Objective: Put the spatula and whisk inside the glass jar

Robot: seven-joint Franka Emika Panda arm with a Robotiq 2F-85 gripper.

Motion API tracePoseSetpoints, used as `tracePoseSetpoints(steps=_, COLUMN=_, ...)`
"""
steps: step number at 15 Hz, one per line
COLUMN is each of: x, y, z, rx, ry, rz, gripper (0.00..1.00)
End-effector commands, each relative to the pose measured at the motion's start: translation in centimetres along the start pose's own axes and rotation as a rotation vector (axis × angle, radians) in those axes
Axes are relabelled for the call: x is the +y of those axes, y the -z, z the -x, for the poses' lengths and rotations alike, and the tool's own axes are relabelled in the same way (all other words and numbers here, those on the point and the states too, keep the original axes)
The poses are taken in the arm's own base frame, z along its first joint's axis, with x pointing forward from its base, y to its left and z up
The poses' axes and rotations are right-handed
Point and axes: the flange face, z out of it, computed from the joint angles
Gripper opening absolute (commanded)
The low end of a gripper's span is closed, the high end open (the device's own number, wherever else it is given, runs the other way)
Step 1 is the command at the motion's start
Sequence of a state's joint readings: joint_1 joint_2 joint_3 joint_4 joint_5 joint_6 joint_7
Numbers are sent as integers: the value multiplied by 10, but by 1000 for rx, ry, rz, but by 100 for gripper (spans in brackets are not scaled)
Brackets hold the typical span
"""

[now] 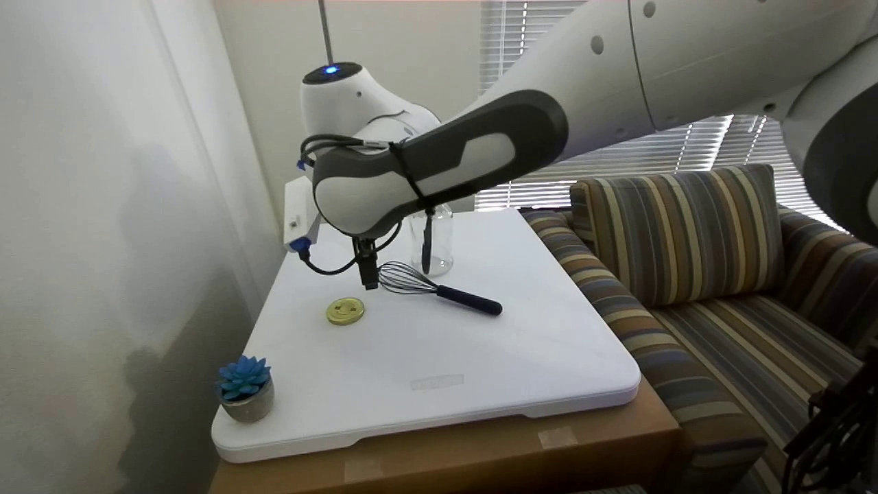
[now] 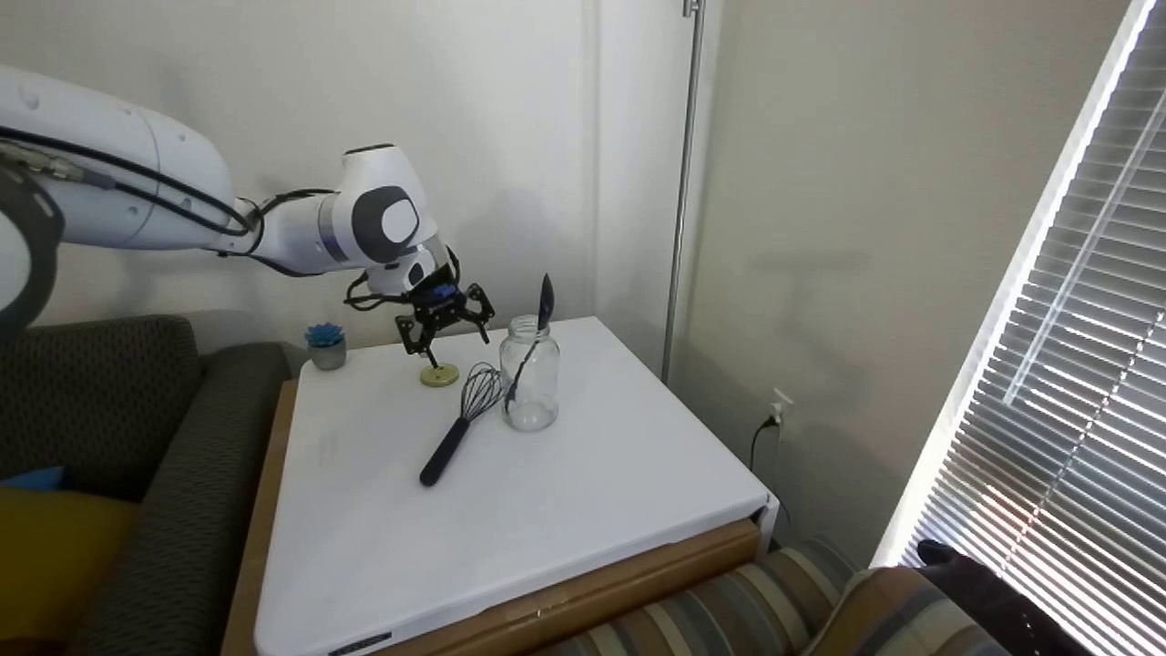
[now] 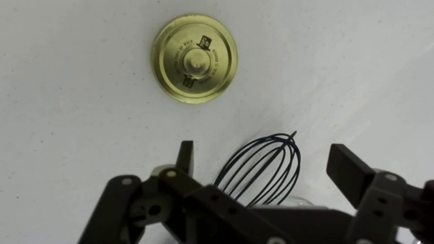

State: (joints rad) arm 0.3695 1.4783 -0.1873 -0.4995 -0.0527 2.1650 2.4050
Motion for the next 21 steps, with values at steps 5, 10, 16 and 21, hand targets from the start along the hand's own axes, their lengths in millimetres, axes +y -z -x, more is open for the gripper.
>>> tracePoseSetpoints(steps=5, x=-16, y=3, z=-11, rx=-2, ry=24, rz=-30, gripper=100)
tracePoseSetpoints(steps=10, x=-35, y=-5, z=-38, rx=-19, ry=10, rz=15, gripper=100)
tracePoseSetpoints(steps=16, x=-41, y=-12, z=-50, rx=-88, ry=52, rz=89, gripper=100)
tracePoseSetpoints(steps=21, x=-38, y=-18, z=-52, rx=-100, ry=55, rz=116, gripper=100)
